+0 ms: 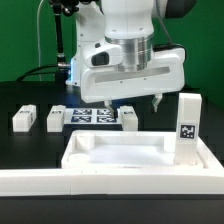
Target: Assemble desk
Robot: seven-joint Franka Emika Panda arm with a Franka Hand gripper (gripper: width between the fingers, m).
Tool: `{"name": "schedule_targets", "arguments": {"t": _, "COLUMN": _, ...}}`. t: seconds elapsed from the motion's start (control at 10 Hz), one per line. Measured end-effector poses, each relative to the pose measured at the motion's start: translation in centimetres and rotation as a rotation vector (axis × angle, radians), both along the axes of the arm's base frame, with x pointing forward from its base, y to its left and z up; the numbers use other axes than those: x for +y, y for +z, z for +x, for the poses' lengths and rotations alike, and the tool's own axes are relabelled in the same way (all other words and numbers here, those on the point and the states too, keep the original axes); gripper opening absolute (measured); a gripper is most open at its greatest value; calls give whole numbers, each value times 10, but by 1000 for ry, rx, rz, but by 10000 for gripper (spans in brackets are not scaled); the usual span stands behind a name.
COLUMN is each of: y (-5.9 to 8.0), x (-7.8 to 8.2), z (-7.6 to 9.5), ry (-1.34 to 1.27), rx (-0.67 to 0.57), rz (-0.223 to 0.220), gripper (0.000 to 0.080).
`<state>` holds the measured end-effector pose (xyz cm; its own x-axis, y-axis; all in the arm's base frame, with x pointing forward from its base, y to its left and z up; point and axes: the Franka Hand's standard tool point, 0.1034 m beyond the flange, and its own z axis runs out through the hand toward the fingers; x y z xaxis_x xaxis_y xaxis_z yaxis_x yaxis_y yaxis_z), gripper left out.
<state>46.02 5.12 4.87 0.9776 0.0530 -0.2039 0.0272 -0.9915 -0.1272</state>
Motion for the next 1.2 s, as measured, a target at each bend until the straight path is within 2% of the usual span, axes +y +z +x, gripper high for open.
{"name": "schedule_targets", "arguments": {"t": 0.2, "y": 4, "x": 3, "z": -1, "ry": -30, "rx": 182, "rz": -10, "gripper": 649}}
{"name": "schedule_targets", "arguments": {"t": 0.3, "y": -4, "x": 5, "z": 5, "ry": -16, "rx": 257, "rz": -28, "gripper": 649}}
{"name": "schedule_targets", "arguments": {"t": 0.5, "y": -20, "x": -10, "z": 6, "ry": -29, "rx": 375, "rz": -30, "gripper": 649}}
{"name": "schedule_targets", "arguments": {"t": 0.6, "y": -18, "x": -12, "z": 3, "ry": -34, "rx": 455, "rz": -26, "gripper": 649}}
{"name": "schedule_targets", "arguments": {"t": 0.9, "y": -23, "x": -11, "z": 1, "ry": -24, "rx": 578, "rz": -17, "gripper": 649}}
{"name": "schedule_targets", "arguments": {"t": 1.0, "y": -25, "x": -11, "z": 1, "ry": -25, "rx": 580, "rz": -18, "gripper": 649}}
{"name": "schedule_targets", "arguments": {"t": 1.2, "y": -28, "x": -7, "z": -12, "ry": -53, "rx": 629, "rz": -36, "gripper": 649}}
